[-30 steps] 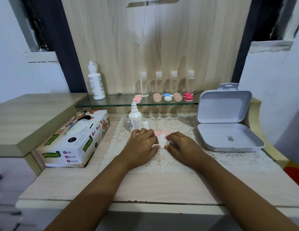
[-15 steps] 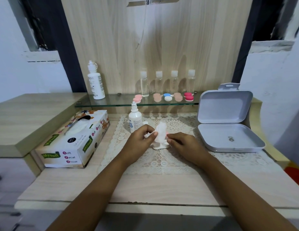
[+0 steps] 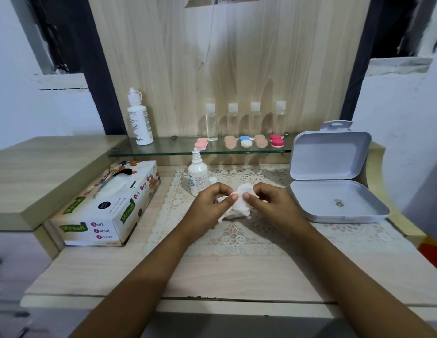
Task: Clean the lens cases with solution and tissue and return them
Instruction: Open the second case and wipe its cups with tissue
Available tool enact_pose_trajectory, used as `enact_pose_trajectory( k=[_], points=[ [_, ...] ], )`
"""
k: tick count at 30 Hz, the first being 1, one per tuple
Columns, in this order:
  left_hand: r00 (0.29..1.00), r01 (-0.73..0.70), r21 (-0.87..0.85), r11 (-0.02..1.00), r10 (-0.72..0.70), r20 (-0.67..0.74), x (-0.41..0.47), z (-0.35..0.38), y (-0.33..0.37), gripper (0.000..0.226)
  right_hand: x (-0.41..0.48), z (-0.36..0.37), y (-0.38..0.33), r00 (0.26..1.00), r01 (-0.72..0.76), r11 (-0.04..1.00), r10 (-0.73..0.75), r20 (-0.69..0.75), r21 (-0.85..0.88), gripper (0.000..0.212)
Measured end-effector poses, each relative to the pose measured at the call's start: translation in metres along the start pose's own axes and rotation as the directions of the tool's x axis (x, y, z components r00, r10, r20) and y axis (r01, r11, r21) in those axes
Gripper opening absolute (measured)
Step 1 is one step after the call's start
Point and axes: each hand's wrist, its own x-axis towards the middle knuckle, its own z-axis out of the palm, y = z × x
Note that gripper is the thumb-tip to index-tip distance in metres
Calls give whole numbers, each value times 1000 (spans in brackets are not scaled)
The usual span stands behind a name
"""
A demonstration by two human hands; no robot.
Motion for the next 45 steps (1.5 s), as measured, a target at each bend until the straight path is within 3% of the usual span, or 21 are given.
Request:
enact_pose_trajectory(
  k=[3, 5, 9, 13, 15, 20, 26, 31, 36, 42, 45],
  points=[
    [1000, -5, 47, 999, 5, -3, 0, -1, -1, 9, 1, -4, -3, 994, -84, 974, 97, -53, 210, 19],
    [999, -36, 186, 982, 42, -30, 1, -3, -3, 9, 4, -9, -3, 981, -125, 963, 155, -113, 238, 12],
    [998, -33, 357, 934, 49, -36, 1, -5, -9, 11, 5, -13, 1, 963, -89, 993, 68, -259, -73, 3],
    [997, -69, 631, 773, 40, 60, 2, -8, -19, 26, 7, -9, 10, 988, 40, 879, -105, -112, -476, 8],
    [996, -61, 687, 724, -1, 90, 0, -8, -19, 33, 7, -7, 14, 986, 118, 807, -164, -27, -579, 14],
    [995, -91, 736, 670, 29, 96, 0, -6, -18, 26, 7, -4, 23, 973, 230, 734, -160, 166, -639, 18],
    [995, -96, 725, 682, 45, 89, 2, -6, -21, 25, 5, -5, 27, 966, 257, 684, -152, 211, -682, 20],
    [996, -82, 721, 688, 32, 82, 4, -6, -21, 27, 1, -7, 22, 968, 249, 588, -127, 217, -769, 35],
    [997, -74, 729, 681, 32, 71, 5, -4, -21, 27, 3, -5, 20, 956, 292, 491, -131, 262, -820, 25],
    [997, -68, 722, 688, 24, 71, 4, -5, -22, 28, 4, -5, 24, 958, 283, 585, -126, 260, -760, 22],
    [997, -64, 719, 692, 19, 71, 4, -5, -21, 27, 0, -7, 24, 960, 280, 576, -142, 242, -768, 22]
  ],
)
